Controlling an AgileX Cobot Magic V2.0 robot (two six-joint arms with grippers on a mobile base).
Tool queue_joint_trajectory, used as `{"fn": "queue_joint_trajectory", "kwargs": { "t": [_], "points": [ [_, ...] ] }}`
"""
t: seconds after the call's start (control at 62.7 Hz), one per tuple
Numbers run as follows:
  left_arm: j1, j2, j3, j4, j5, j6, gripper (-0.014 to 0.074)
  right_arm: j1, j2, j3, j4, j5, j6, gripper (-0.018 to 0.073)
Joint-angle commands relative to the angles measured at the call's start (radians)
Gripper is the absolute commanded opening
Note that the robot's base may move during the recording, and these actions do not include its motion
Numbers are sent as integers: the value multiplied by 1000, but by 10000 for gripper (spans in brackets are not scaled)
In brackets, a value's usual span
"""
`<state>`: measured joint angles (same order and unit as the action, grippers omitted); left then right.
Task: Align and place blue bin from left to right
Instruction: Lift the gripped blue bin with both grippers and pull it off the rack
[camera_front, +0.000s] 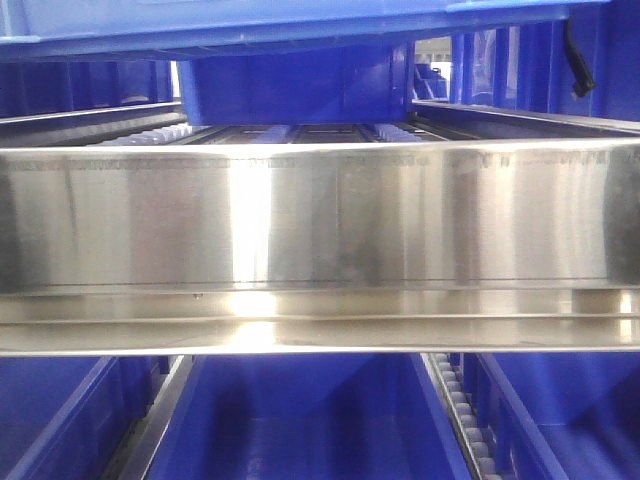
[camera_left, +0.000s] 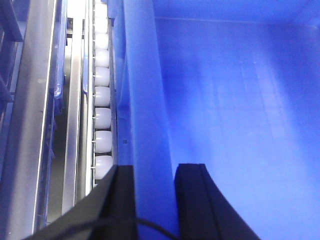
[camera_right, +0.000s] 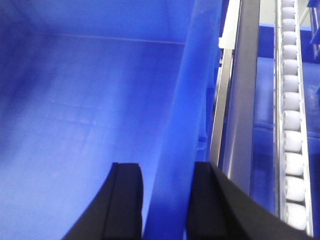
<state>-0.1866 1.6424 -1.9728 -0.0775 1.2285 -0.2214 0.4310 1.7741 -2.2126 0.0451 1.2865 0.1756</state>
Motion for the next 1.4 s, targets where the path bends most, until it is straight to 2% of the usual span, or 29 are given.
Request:
{"fn": "queue_joint_trajectory", "kwargs": {
  "t": [0.0, 1.084, 1.387],
  "points": [
    [-7, -26, -16, -93, -103, 8, 1, 7, -28, -10, 73, -98, -28, -75],
    [-7, -26, -16, -93, -105, 8, 1, 7, -28, -10, 73, -98, -28, -75],
    [-7, -15, -16, -93, -226, 8, 1, 7, -28, -10, 73, -117, -28, -75]
  ]
}}
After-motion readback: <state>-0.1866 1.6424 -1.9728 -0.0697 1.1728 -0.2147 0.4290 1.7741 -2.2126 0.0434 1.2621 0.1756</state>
